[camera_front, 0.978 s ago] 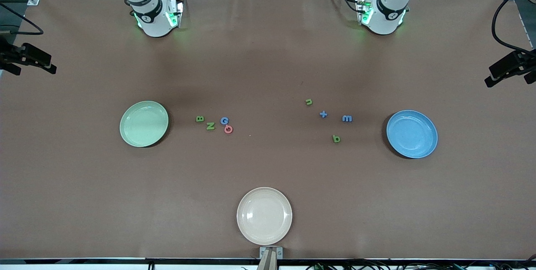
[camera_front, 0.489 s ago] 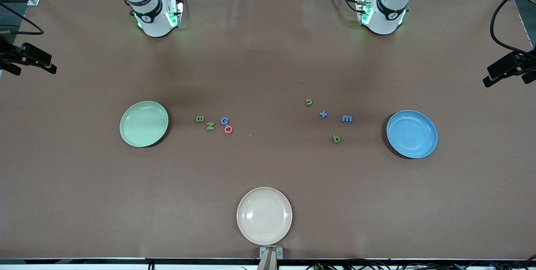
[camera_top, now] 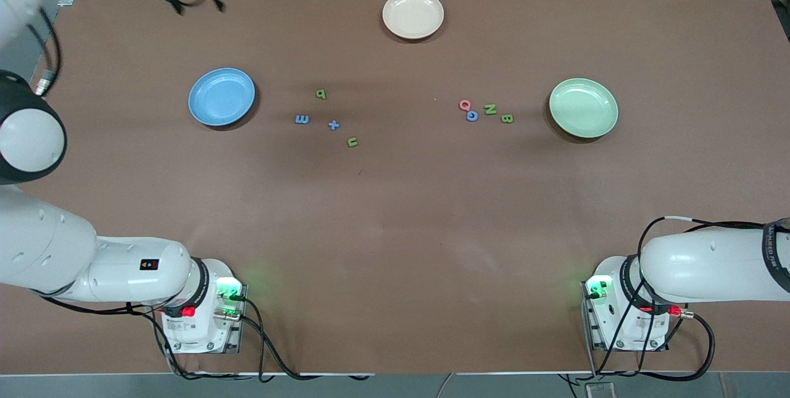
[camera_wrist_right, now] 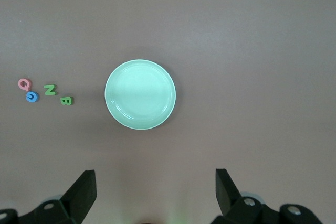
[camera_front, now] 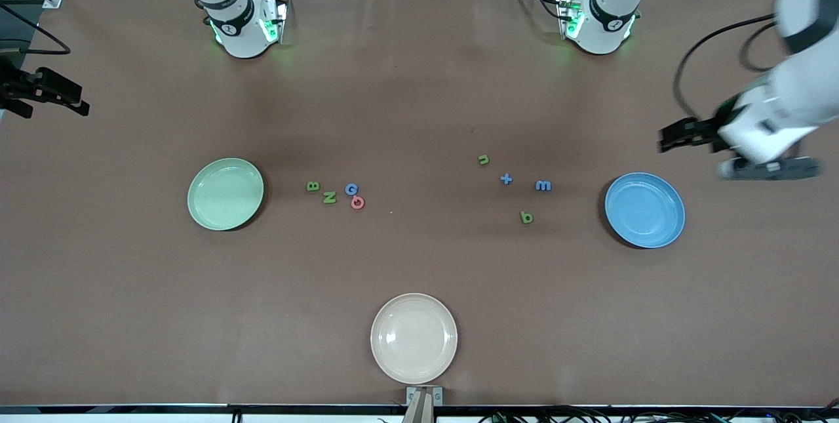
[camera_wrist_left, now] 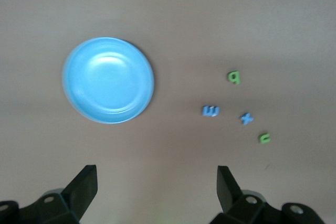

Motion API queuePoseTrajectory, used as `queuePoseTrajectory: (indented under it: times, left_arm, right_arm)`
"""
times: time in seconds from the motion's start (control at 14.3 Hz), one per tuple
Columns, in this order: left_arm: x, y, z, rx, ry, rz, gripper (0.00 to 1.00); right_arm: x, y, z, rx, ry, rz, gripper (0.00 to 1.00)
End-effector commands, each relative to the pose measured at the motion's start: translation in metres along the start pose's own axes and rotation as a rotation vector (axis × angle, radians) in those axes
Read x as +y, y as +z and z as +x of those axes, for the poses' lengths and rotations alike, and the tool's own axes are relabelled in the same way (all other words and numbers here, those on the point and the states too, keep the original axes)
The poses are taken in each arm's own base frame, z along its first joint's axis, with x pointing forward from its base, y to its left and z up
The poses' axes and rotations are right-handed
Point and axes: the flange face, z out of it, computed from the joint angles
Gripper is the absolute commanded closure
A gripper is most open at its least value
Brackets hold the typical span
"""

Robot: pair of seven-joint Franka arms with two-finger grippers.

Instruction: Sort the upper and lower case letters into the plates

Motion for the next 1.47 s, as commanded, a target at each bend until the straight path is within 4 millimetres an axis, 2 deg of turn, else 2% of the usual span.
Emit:
queuePoseTrajectory:
  times: [0.0,0.14,0.28,0.56,0.98,1.26,1.4]
  left_arm:
    - [0.046,0.062,-0.019,0.048,-0.063,-0.009,0.0]
    - [0.071,0.116,-0.03,0.087,-0.084,-0.023,0.0]
    - [0.085,0.16,-0.039,0.117,-0.088,-0.043,0.0]
    - [0.102,0.232,-0.045,0.114,-0.053,-0.065,0.0]
    - [0.107,0.306,-0.046,0.134,-0.051,0.006,0.0]
    - [0.106,0.324,-0.05,0.129,-0.036,0.039,0.01]
    - [0.105,0.328,-0.052,0.126,-0.024,0.048,0.09]
  right_arm:
    - [-0.003,-0.003,-0.007,0.004,-0.009,-0.015,0.0]
    - [-0.003,-0.003,-0.007,0.004,-0.009,-0.015,0.0]
    - [-0.002,-0.003,-0.007,0.004,-0.008,-0.015,0.0]
    - [-0.001,-0.003,-0.008,0.004,-0.006,-0.015,0.0]
    - [-0.002,-0.003,-0.007,0.004,-0.006,-0.013,0.0]
    - [-0.002,-0.003,-0.007,0.003,-0.005,-0.012,0.0]
    - [-0.002,-0.003,-0.007,0.001,-0.005,-0.011,0.0]
